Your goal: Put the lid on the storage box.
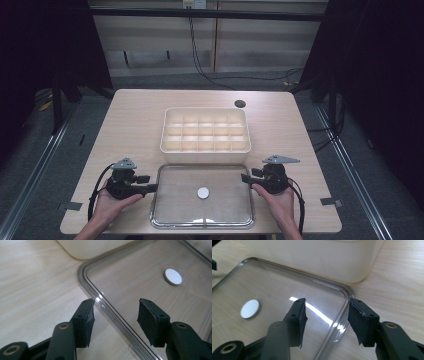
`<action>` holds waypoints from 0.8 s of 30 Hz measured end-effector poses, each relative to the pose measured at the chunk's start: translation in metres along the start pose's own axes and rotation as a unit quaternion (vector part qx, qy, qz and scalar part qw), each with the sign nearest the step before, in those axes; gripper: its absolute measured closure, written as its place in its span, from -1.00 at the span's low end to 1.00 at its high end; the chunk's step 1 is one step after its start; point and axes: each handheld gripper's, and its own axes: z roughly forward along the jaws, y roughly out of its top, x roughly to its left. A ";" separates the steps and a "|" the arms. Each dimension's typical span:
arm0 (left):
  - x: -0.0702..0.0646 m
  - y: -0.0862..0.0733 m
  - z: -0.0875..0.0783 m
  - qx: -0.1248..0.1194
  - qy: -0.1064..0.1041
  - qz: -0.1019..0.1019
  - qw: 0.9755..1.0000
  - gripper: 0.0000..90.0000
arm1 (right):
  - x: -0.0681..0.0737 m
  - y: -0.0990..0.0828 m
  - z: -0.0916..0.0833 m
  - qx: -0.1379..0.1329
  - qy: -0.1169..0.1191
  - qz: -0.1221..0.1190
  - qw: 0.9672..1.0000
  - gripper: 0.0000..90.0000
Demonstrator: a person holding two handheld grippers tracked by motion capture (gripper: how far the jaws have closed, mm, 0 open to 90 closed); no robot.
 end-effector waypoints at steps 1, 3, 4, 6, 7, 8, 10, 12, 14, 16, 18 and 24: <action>0.000 0.000 0.000 0.000 0.000 0.000 1.000 0.05 | 0.000 0.000 0.000 0.000 0.000 0.000 1.000 0.11; 0.000 -0.004 0.004 0.010 0.001 -0.001 1.000 0.06 | -0.001 -0.002 0.001 0.005 -0.014 0.004 1.000 0.14; -0.001 -0.003 0.005 0.012 0.004 0.004 1.000 0.06 | -0.004 -0.005 0.004 0.012 -0.015 0.007 1.000 0.14; -0.001 -0.003 0.006 0.011 0.010 -0.003 1.000 0.08 | -0.004 -0.007 0.006 0.021 -0.022 0.006 1.000 0.14; -0.001 -0.003 0.006 0.011 0.010 -0.003 1.000 0.09 | -0.004 -0.007 0.006 0.021 -0.022 0.006 1.000 0.14; -0.002 -0.004 0.009 0.014 0.010 -0.003 1.000 0.09 | -0.003 -0.009 0.008 0.024 -0.019 0.005 1.000 0.12; -0.004 -0.004 0.009 0.020 0.012 0.001 1.000 0.08 | -0.001 -0.009 0.008 0.028 -0.018 0.004 0.999 0.12; -0.006 -0.004 0.011 0.021 0.006 0.004 1.000 0.04 | 0.001 -0.010 0.012 0.037 -0.023 0.001 0.999 0.10; -0.007 -0.004 0.012 0.022 0.004 0.006 1.000 0.01 | 0.001 -0.011 0.013 0.040 -0.031 0.002 0.999 0.07; -0.007 -0.004 0.012 0.021 0.004 0.007 1.000 0.00 | 0.001 -0.011 0.014 0.041 -0.031 0.004 0.999 0.05; -0.007 -0.004 0.012 0.021 0.005 0.007 1.000 0.00 | 0.001 -0.012 0.015 0.046 -0.036 0.001 0.998 0.03; -0.010 -0.004 0.014 0.021 -0.002 0.011 1.000 0.01 | 0.003 -0.013 0.018 0.048 -0.036 0.000 0.998 0.00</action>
